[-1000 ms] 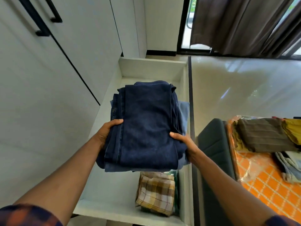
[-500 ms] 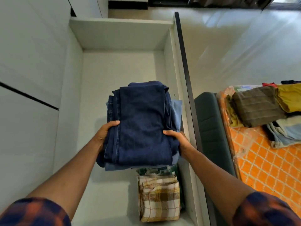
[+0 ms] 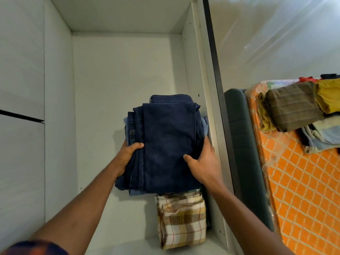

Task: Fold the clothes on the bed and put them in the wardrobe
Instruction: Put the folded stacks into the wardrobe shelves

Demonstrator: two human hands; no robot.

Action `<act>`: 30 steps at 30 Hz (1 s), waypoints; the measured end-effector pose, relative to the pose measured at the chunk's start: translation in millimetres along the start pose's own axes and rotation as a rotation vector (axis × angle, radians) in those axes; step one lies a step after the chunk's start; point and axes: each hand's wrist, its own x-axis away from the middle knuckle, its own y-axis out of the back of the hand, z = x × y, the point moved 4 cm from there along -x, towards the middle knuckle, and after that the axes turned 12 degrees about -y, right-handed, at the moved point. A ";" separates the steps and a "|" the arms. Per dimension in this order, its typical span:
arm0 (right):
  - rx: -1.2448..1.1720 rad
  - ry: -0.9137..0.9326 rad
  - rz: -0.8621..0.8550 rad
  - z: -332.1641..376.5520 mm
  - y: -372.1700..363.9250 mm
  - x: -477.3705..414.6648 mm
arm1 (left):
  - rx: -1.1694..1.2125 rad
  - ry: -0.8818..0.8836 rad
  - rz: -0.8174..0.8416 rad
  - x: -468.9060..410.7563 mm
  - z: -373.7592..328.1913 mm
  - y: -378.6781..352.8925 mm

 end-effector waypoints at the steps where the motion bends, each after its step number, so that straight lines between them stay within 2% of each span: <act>1: 0.064 0.158 -0.125 8.5 0.3 8.6 | -0.042 -0.033 -0.028 0.7 -1.3 -1.0; 3: 0.193 0.464 -0.285 28.3 -4.6 14.6 | -0.127 -0.095 -0.114 4.1 -1.1 -2.4; 5: 0.341 0.609 -0.273 39.8 -20.2 2.2 | -0.183 -0.106 -0.229 12.5 -0.2 -3.5; 9: 0.596 0.591 -0.139 38.8 -47.5 -35.1 | -0.336 -0.157 -0.363 27.2 -8.0 -11.4; 16: 0.608 0.552 0.030 47.6 -29.5 -35.0 | -0.563 -0.273 -0.459 42.9 -39.2 -17.2; 19: 0.525 0.566 0.141 48.3 -7.9 -28.0 | -0.674 -0.342 -0.511 49.2 -56.8 -27.0; 21: 0.475 0.568 0.207 44.9 10.7 -18.1 | -0.730 -0.403 -0.509 57.4 -68.8 -41.8; 24: 0.340 0.535 0.272 23.2 49.0 -3.2 | -0.766 -0.432 -0.417 72.6 -77.8 -78.8; 30: 0.181 0.529 0.211 -78.2 145.7 4.0 | -0.884 -0.445 -0.219 104.5 -53.5 -183.5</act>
